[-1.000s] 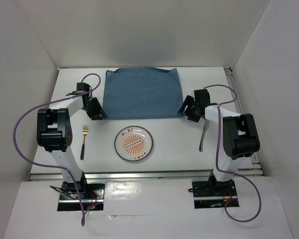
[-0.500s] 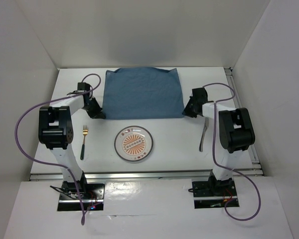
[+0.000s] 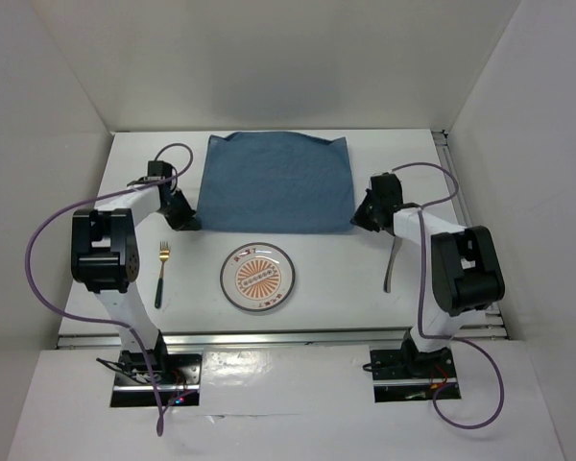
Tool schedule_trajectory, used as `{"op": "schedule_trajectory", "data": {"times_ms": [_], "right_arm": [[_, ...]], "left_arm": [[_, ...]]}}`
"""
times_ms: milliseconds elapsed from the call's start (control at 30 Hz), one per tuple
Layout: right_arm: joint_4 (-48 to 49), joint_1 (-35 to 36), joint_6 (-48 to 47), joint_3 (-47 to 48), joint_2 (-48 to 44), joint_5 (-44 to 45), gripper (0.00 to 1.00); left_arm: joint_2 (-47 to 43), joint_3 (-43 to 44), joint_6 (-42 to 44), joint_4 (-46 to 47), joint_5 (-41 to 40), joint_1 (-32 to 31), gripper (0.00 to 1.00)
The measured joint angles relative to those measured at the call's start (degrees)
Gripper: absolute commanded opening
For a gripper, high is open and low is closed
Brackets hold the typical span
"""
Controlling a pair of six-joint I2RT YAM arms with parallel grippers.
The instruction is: Set the dinner table for one person
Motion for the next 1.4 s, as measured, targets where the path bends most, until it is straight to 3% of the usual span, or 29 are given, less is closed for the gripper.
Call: {"op": "schedule_trajectory", "data": {"times_ms": [200,267,300,333,367,400,433,700,867,1033,1200,1400], "right_arm": [[-0.42,0.94,0.24,-3.45,-5.09,1.31,0.0],[-0.85,1.05,0.24,-4.63,-6.62,1.9,0.1],[-1.03,1.05,0.26,-4.94,-7.1,2.12,0.21],[-1.25,1.05,0.39,-5.01,-7.39,2.36,0.37],[-1.27,1.05,0.57,-5.01,-7.48,2.51,0.62],[-1.31,1.05,0.87,-5.01,-7.5,2.73,0.68],[-1.55,1.05,0.79,-4.98,-7.5,2.93,0.7],[-4.98,2.27,0.42,-4.04,-10.32,4.28,0.71],[-7.87,3.06,-0.5,-1.88,-18.6,6.51,0.6],[-9.38,4.07,-2.91,2.03,-23.87,7.32,0.59],[-11.72,11.08,-5.22,2.99,-24.22,5.03,0.71],[-15.89,20.37,-5.62,1.49,-23.12,1.92,0.77]], "left_arm": [[-4.96,-3.87,-0.02,-0.61,-1.09,0.0,0.0],[-6.34,-4.61,0.0,-0.9,-1.18,0.0,0.04],[-6.75,-4.81,0.02,-0.96,-1.16,0.0,0.18],[-7.04,-4.9,0.02,-1.03,-1.14,0.0,0.26],[-7.19,-4.9,-0.09,-1.07,-1.14,0.0,0.33],[-7.34,-4.9,0.02,-1.07,-1.14,0.0,0.44],[-7.41,-4.9,0.07,-1.11,-1.16,-0.11,0.65],[-10.58,-3.87,0.17,-5.09,-4.07,-0.5,0.68],[-15.32,1.42,0.42,-8.2,-8.44,-0.57,0.62],[-22.38,4.11,1.79,-8.39,-9.79,-0.63,0.59],[-29.66,-0.15,2.23,-7.69,-6.73,-2.12,0.59],[-31.32,-6.27,3.34,-7.82,-4.79,-6.97,0.63]]}}
